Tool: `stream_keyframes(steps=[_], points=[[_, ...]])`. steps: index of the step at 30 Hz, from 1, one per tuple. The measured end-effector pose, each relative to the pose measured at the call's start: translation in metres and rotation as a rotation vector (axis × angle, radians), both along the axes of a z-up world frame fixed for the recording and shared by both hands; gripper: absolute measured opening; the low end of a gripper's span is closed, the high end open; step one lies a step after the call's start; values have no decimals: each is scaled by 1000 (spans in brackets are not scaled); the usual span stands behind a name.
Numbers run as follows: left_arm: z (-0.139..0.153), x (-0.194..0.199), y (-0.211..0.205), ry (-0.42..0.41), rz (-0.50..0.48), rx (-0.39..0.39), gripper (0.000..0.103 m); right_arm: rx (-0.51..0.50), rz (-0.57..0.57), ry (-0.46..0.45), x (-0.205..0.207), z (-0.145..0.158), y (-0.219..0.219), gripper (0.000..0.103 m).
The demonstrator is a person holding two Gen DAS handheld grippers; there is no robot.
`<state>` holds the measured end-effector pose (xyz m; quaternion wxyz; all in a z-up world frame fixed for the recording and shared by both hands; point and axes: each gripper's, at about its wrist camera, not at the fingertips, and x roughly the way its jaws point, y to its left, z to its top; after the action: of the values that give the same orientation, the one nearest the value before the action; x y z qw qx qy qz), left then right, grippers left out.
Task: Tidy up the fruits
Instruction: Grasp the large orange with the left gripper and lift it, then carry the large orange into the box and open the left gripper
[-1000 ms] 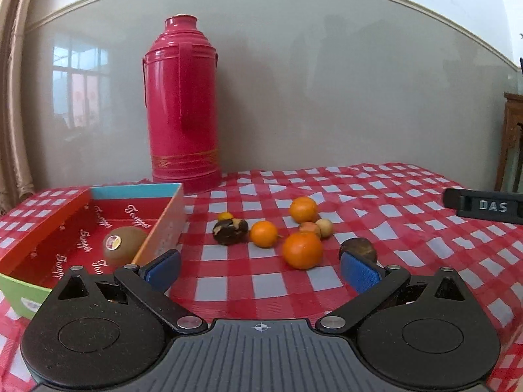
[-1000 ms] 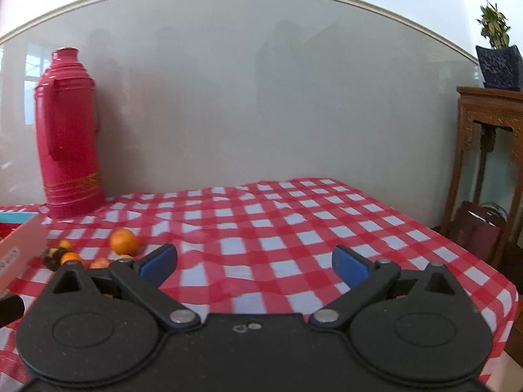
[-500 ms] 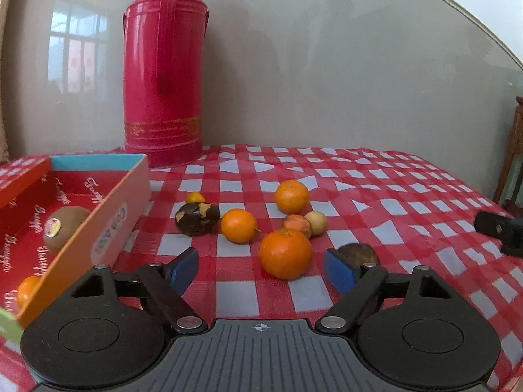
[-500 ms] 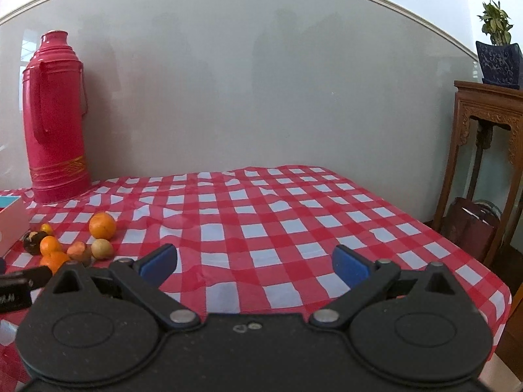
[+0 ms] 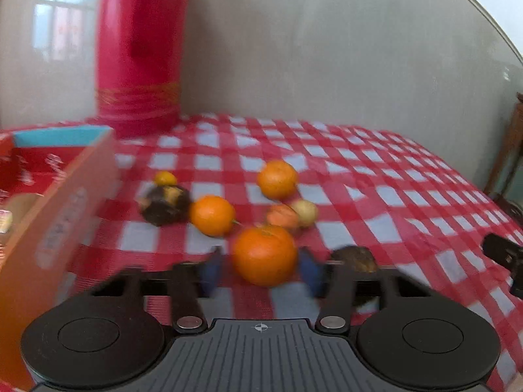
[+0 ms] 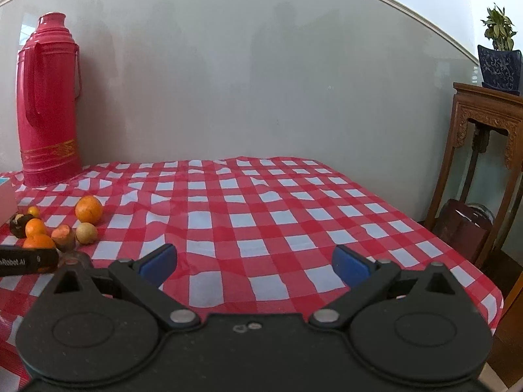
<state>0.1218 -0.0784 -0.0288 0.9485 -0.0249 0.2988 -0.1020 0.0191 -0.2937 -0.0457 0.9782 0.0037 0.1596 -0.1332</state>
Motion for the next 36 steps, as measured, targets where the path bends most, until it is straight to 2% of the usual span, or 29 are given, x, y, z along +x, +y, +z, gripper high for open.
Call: stream_keyframes(steps=[8, 20, 26, 36], points=[[10, -16, 12, -33, -1, 16, 42, 33, 11, -6, 2, 2, 6, 96], [38, -57, 68, -121, 52, 46, 42, 22, 117, -13, 10, 5, 60, 96], [57, -71, 102, -180, 125, 56, 42, 15, 141, -20, 11, 6, 78, 96], [55, -78, 166, -157, 279, 45, 42, 1, 184, -26, 9, 7, 101, 96]])
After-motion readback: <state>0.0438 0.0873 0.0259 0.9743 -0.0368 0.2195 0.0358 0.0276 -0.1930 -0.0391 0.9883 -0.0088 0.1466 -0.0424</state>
